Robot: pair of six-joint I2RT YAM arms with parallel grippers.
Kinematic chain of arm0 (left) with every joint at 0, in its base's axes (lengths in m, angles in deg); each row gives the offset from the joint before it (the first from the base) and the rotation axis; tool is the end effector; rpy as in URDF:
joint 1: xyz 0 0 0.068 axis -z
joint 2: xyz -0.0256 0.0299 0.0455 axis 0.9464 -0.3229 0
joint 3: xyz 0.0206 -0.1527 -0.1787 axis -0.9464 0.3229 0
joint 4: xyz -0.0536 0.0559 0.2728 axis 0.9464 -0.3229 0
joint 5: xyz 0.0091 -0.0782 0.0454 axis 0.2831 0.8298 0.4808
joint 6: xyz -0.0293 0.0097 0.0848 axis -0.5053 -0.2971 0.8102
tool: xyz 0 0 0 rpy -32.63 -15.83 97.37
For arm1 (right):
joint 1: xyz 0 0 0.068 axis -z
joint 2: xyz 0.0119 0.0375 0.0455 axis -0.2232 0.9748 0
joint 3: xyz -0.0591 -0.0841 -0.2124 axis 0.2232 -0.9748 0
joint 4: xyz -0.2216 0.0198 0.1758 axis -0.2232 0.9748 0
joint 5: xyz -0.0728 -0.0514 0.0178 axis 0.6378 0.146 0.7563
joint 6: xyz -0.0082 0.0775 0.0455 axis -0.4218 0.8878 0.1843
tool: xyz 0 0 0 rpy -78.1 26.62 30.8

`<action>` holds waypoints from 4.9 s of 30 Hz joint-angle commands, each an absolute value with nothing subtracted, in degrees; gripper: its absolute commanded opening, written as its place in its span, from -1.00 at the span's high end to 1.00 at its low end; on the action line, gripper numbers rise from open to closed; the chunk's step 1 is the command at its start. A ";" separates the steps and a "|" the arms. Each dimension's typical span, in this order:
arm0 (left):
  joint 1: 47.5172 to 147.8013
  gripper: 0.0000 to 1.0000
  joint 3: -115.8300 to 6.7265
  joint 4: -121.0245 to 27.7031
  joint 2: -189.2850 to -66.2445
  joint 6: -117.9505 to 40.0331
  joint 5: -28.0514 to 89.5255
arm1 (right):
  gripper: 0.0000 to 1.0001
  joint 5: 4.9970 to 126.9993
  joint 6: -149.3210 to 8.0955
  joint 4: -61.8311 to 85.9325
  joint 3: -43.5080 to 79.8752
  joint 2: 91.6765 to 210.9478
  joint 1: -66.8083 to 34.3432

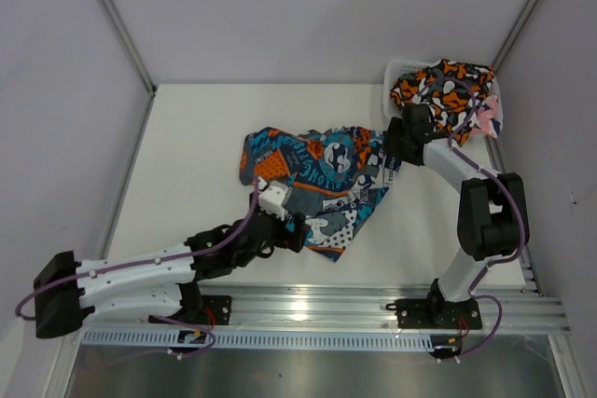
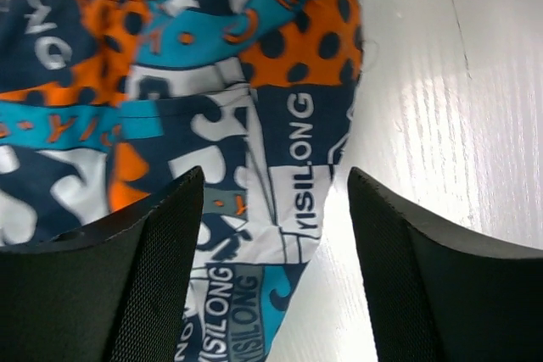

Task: Fold and stack the shorts
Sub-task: Move the shorts to the center of the board, then flatten the shorts out

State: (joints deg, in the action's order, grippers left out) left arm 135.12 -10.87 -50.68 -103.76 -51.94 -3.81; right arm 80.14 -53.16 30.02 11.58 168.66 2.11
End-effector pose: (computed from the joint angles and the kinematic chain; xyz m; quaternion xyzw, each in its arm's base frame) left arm 0.1562 -0.2382 0.1792 0.1613 0.8138 -0.2288 0.5093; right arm 0.4139 0.0696 0.1428 0.1296 0.9232 0.0573 0.3574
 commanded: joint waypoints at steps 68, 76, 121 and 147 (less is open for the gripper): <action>147.36 -0.99 -33.52 -69.16 -131.54 -58.40 -3.63 | 0.92 87.09 -48.60 57.26 52.25 191.00 -20.07; 145.26 -0.98 -36.00 -66.88 -130.85 -58.32 -2.31 | 0.93 86.12 -47.90 56.10 49.60 188.36 -20.06; 121.62 1.00 -16.68 -63.53 -107.74 -57.52 38.03 | 0.67 78.83 -56.95 61.11 59.00 196.00 -20.94; 110.01 1.00 -8.93 -61.60 -105.88 -59.72 31.53 | -0.12 67.76 -46.76 38.97 11.04 156.47 2.42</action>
State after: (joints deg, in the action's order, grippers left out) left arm 111.08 -9.37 -63.18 -106.68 -58.54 32.83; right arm 70.61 -49.35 42.77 16.26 160.29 -0.43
